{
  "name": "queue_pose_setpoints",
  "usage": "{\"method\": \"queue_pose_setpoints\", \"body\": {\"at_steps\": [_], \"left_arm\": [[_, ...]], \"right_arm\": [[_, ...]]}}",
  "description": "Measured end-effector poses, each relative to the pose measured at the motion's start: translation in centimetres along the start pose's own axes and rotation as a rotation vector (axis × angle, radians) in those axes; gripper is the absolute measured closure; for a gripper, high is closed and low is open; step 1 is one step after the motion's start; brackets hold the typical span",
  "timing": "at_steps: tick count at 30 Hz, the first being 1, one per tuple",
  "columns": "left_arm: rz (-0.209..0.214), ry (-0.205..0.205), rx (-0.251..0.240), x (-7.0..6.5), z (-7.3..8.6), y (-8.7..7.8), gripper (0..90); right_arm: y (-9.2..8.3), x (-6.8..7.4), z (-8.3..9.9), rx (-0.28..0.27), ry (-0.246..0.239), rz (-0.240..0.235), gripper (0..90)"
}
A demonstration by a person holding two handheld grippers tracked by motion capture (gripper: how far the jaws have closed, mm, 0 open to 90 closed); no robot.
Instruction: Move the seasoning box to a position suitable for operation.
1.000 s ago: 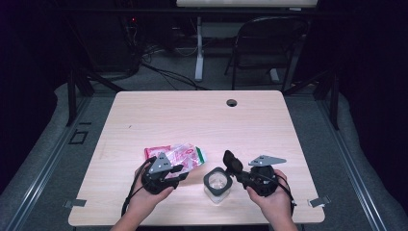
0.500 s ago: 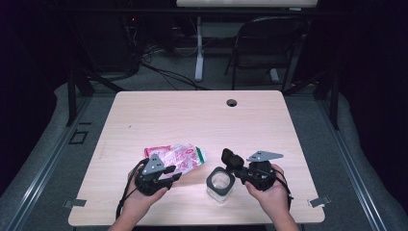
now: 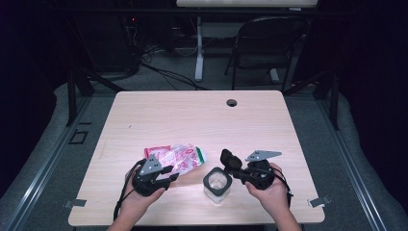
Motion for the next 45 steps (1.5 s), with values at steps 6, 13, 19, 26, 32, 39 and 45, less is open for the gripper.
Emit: {"method": "queue_pose_setpoints", "body": {"at_steps": [6,13,19,26,32,39,45], "left_arm": [[-0.003,-0.002,0.002,0.1,0.1,0.0,63.6],[-0.006,-0.006,0.003,0.3,0.1,0.0,63.5],[-0.012,-0.011,0.003,0.5,0.3,0.1,62.9],[-0.022,-0.033,-0.001,1.0,0.7,0.7,59.3],[-0.04,-0.031,0.009,1.5,1.1,1.2,54.3],[-0.052,-0.007,0.026,1.4,1.3,2.1,51.6],[-0.05,0.026,0.032,0.8,1.0,3.0,46.9]], "right_arm": [[0.1,0.4,0.0,0.008,-0.021,-0.038,85.3],[0.1,0.3,0.1,0.017,-0.025,-0.051,85.2],[0.1,0.1,0.0,0.003,-0.004,-0.026,82.0],[-0.5,-0.7,-0.2,-0.021,0.033,-0.005,76.9],[-0.7,-0.9,-0.2,-0.038,0.047,0.032,72.3],[-1.3,-1.1,0.0,-0.051,0.056,0.038,70.1],[-1.5,-0.9,0.3,-0.058,0.054,0.039,67.8]]}}
Point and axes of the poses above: each handheld gripper's, and its own axes: y roughly forward along the jaws, z roughly out of its underside, x roughly to its left, the point moved 7 cm from there along y, roughly forward along the jaws, and after that the axes turned 7 degrees about y, right-handed, at the moved point
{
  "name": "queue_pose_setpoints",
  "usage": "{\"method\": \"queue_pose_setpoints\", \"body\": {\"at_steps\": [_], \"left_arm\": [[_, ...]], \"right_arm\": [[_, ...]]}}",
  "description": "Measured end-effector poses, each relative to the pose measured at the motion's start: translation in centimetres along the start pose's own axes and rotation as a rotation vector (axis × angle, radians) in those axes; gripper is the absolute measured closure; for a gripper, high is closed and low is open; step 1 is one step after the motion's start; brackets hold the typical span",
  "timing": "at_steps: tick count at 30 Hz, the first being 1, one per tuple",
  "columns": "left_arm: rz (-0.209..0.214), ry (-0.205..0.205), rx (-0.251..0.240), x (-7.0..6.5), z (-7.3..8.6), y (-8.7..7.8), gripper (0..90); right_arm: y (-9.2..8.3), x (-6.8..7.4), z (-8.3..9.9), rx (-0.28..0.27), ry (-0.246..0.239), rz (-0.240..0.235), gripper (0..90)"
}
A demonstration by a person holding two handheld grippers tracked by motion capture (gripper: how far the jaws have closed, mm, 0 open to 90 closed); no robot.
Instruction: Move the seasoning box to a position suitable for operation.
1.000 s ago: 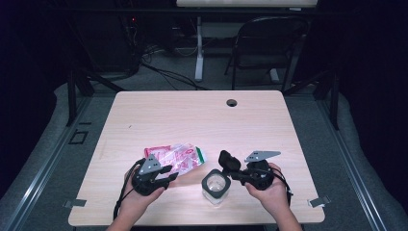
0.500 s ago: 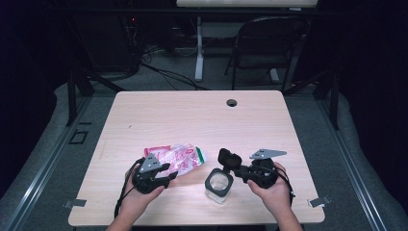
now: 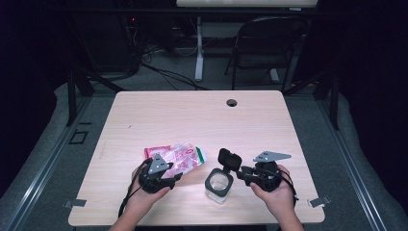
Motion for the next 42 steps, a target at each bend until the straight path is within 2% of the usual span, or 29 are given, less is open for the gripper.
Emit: {"method": "queue_pose_setpoints", "body": {"at_steps": [5,11,15,20,23,28,36,42], "left_arm": [[-0.013,0.018,-0.005,-0.2,-0.3,0.7,42.0],[-0.032,0.048,0.001,-0.4,-0.6,1.6,41.4],[-0.049,0.07,0.017,-0.5,-0.6,2.3,41.4],[-0.075,0.124,0.037,-0.5,-0.5,3.2,42.6],[-0.091,0.144,0.064,-0.5,-0.3,3.8,42.1],[-0.121,0.17,0.076,-0.2,-0.1,4.3,40.9],[-0.149,0.175,0.084,0.2,0.7,5.0,39.0],[-0.159,0.164,0.094,0.4,1.2,5.2,41.6]], "right_arm": [[-0.6,0.2,0.3,-0.003,-0.006,0.013,66.5],[-1.0,0.2,0.6,-0.006,-0.008,0.016,65.9],[-1.4,0.0,1.1,-0.008,-0.002,0.025,65.4],[-1.6,0.0,1.5,-0.012,0.004,0.029,65.2],[-1.9,-0.1,1.7,-0.016,0.012,0.033,65.1],[-2.0,-0.1,2.0,-0.013,0.014,0.036,64.9],[-2.0,-0.2,2.0,-0.013,0.009,0.038,64.8],[-1.9,-0.1,2.0,-0.012,0.01,0.036,64.6]]}}
Point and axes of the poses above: each handheld gripper's, and its own axes: y roughly forward along the jaws, z roughly out of its underside, x roughly to its left, the point moved 7 cm from there along y, roughly forward along the jaws, and after that the axes turned 7 degrees about y, right-handed, at the moved point
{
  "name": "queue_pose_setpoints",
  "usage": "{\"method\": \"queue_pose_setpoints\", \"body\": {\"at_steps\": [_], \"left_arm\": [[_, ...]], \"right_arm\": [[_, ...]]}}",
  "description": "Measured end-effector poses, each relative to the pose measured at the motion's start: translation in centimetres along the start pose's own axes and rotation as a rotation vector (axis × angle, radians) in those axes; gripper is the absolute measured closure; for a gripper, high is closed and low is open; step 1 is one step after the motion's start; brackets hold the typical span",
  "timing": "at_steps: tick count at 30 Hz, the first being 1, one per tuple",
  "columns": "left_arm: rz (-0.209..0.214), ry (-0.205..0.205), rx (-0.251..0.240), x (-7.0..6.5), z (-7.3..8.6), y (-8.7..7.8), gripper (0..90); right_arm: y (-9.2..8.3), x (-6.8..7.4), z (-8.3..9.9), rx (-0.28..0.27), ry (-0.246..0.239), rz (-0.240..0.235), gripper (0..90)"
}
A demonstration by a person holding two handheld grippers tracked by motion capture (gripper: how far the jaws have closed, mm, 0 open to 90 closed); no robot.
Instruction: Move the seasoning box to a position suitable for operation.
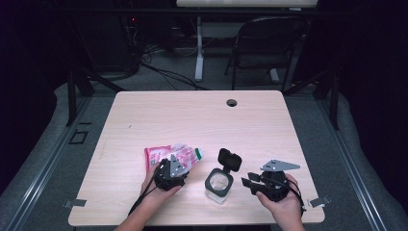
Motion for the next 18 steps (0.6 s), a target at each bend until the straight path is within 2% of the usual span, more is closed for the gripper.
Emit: {"method": "queue_pose_setpoints", "body": {"at_steps": [11,18], "left_arm": [[0.006,-0.016,0.031,0.03,0.73,0.53,50.7],[-0.003,-0.01,0.034,0.02,0.76,0.47,58.9]], "right_arm": [[0.03,-0.03,0.03,0.0,0.004,0.002,64.1],[0.12,-0.08,0.05,-0.004,0.008,-0.002,63.7]]}}
Point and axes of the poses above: each handheld gripper's, and its own axes: y roughly forward along the jaws, z roughly out of its underside, x roughly to its left, the point moved 7 cm from there along y, roughly forward along the jaws, and after that the axes turned 7 degrees about y, right-handed, at the moved point
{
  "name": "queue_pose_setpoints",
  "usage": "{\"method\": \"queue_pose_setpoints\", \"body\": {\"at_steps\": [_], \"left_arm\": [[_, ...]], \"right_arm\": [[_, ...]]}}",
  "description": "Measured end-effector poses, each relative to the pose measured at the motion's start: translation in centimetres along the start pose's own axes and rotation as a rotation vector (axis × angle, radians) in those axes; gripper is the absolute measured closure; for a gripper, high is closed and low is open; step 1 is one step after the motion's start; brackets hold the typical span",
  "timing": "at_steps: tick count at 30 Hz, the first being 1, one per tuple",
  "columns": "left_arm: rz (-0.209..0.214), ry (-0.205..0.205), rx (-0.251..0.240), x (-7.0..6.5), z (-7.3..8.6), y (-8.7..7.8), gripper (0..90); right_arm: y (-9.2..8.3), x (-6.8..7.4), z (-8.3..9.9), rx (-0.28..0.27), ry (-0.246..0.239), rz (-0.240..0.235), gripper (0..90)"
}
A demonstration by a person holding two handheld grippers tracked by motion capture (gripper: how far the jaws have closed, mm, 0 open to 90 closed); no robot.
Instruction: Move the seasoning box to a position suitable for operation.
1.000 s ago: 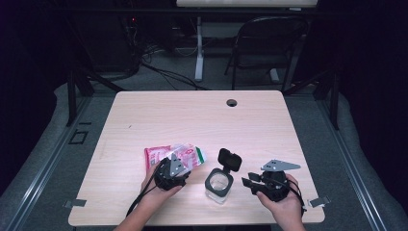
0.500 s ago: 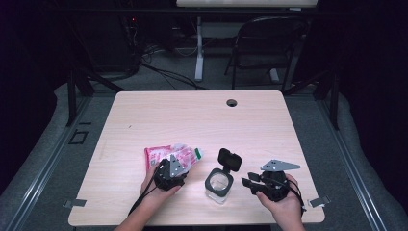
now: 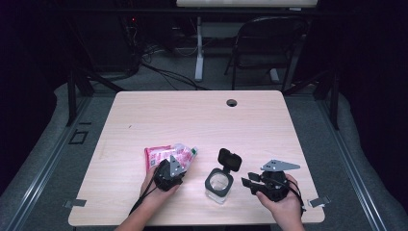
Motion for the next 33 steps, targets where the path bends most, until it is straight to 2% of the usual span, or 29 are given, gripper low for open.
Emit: {"method": "queue_pose_setpoints", "body": {"at_steps": [4,14,17,20,21,23,33], "left_arm": [[0.01,0.006,-0.002,0.0,0.0,-0.2,62.8],[0.027,-0.031,-0.011,0.5,-0.1,-0.7,72.7],[0.04,-0.063,-0.026,0.8,-0.2,-1.0,75.1],[0.051,-0.077,-0.034,1.0,-0.2,-1.2,77.6],[0.055,-0.096,-0.047,1.2,-0.2,-1.4,79.0],[0.055,-0.101,-0.06,1.5,-0.2,-1.8,83.2],[0.085,-0.139,-0.091,2.3,0.1,-3.0,86.5]], "right_arm": [[0.0,0.0,0.0,-0.003,0.002,0.001,63.7],[0.0,0.0,0.0,-0.004,0.003,0.002,63.4],[0.1,0.0,0.0,-0.003,0.001,0.0,63.3],[0.0,0.0,0.0,-0.002,0.001,0.0,63.3],[0.0,0.0,0.0,0.001,-0.002,0.001,63.2],[0.0,0.0,-0.1,-0.004,0.002,0.001,63.2],[0.1,0.3,-0.5,-0.005,-0.011,-0.01,62.9]]}}
Point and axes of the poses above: each handheld gripper's, and its own axes: y roughly forward along the jaws, z roughly out of its underside, x roughly to its left, the point moved 7 cm from there along y, roughly forward along the jaws, and after that the axes turned 7 degrees about y, right-handed, at the moved point
